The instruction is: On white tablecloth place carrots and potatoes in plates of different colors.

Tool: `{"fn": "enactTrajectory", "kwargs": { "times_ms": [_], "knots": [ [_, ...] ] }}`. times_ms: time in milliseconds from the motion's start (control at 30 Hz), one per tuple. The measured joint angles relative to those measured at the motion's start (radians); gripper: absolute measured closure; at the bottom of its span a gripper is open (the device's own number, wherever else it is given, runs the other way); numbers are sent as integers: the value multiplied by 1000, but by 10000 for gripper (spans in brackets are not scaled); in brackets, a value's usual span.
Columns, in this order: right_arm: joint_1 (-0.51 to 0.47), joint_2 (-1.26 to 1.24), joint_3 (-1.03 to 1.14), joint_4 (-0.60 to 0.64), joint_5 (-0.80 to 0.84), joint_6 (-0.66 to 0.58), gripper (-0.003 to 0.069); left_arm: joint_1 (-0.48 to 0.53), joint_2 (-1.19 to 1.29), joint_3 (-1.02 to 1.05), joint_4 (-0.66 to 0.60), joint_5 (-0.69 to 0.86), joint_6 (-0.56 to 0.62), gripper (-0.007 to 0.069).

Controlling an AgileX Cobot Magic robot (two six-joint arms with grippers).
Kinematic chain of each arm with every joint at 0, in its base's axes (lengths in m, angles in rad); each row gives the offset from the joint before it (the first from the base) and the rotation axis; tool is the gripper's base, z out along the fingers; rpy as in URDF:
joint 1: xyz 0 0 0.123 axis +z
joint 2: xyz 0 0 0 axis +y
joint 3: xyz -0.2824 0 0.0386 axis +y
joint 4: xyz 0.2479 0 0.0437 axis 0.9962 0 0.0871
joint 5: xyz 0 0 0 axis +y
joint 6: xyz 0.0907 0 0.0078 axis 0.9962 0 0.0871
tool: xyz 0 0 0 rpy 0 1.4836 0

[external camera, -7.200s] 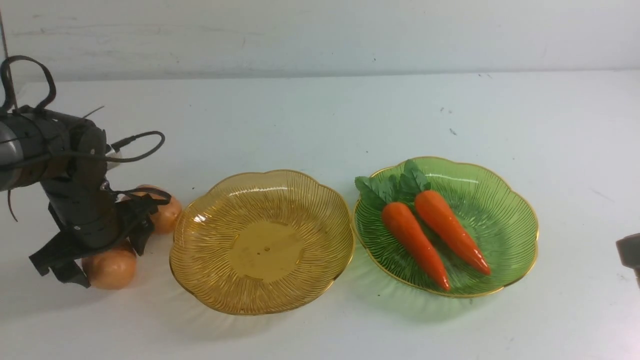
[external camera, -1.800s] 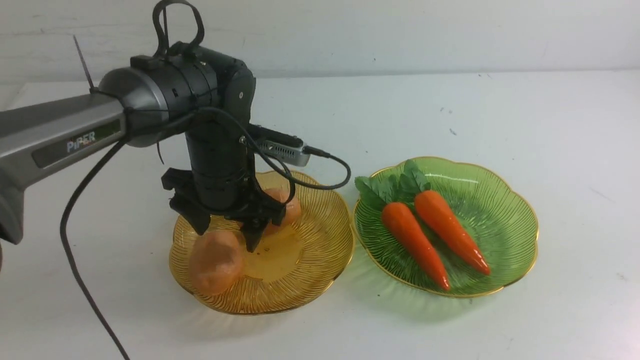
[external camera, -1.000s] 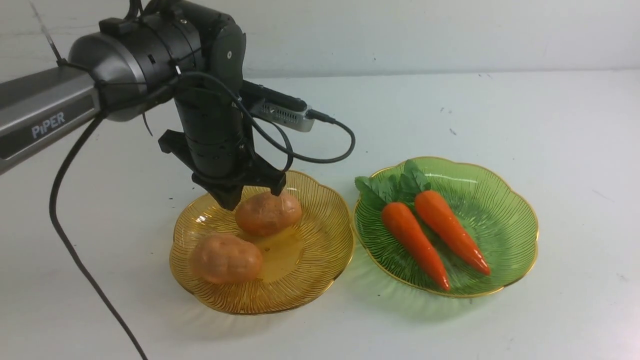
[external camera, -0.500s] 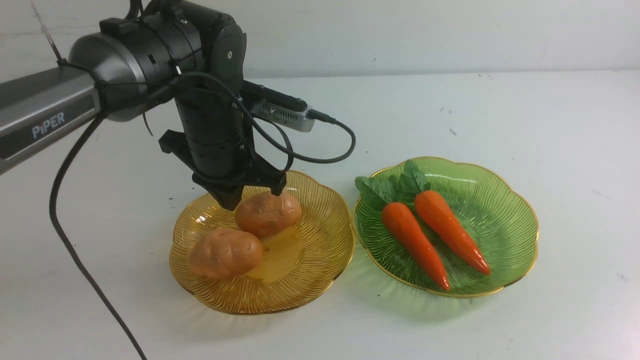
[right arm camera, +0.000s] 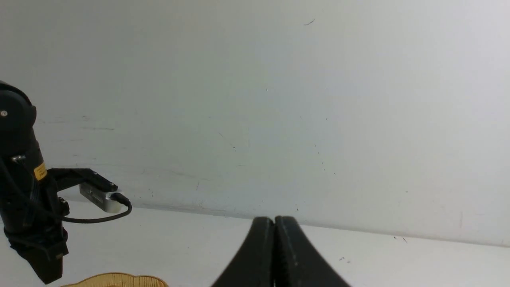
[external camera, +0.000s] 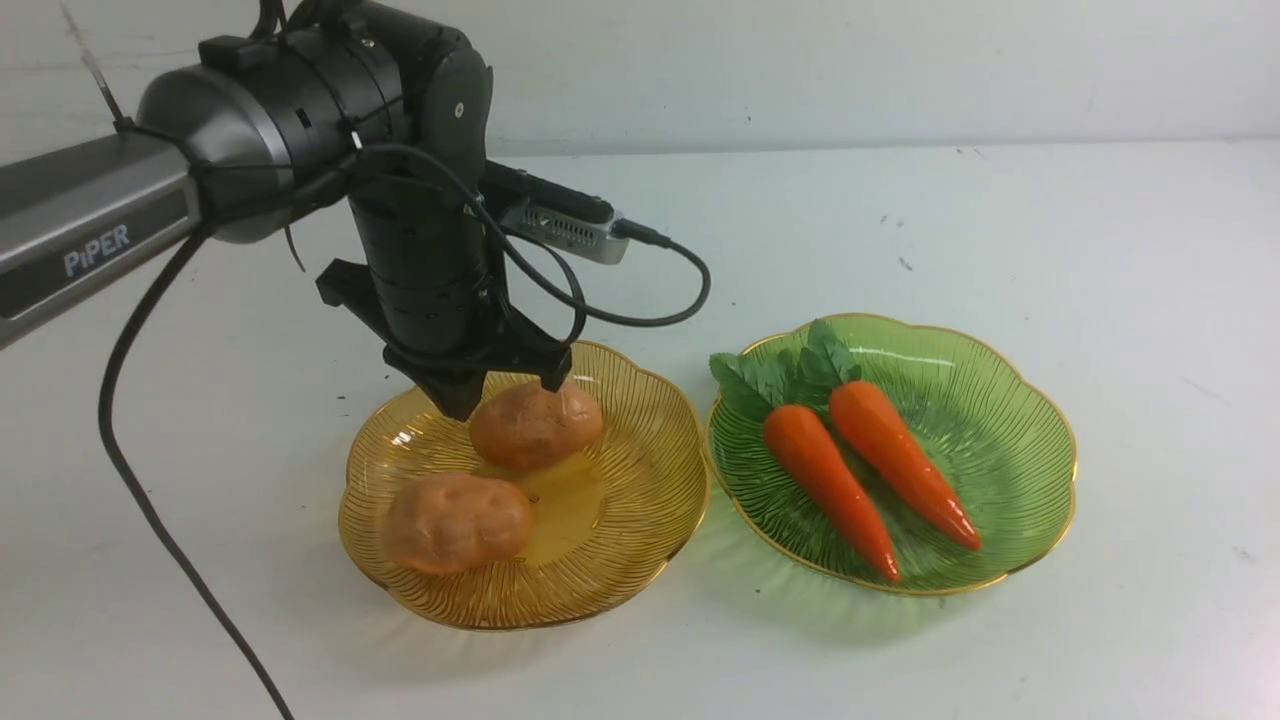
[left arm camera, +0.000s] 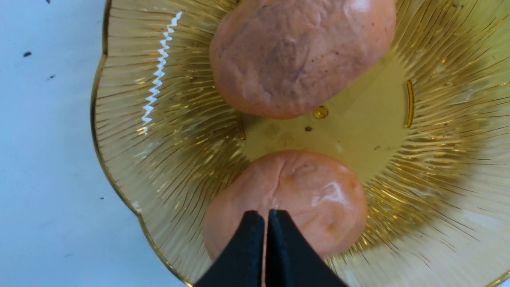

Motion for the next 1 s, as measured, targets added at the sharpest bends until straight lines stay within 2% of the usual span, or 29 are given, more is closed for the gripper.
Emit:
{"fn": "enactTrajectory", "kwargs": {
  "times_ms": [67, 200, 300, 567, 1000],
  "knots": [
    [-36, -26, 55, 0, -10, 0, 674, 0, 0, 0, 1, 0, 4, 628],
    [-187, -117, 241, -3, -13, 0, 674, 0, 0, 0, 1, 0, 22, 628],
    [-237, -123, 328, -57, 15, 0, 674, 0, -2, 0, 2, 0, 23, 628],
    [-245, -123, 353, -158, 53, 0, 674, 0, -90, 0, 2, 1, 78, 628],
    [-245, -123, 355, -169, 117, 0, 674, 0, -537, 74, -1, 17, 98, 628]
  ]
}}
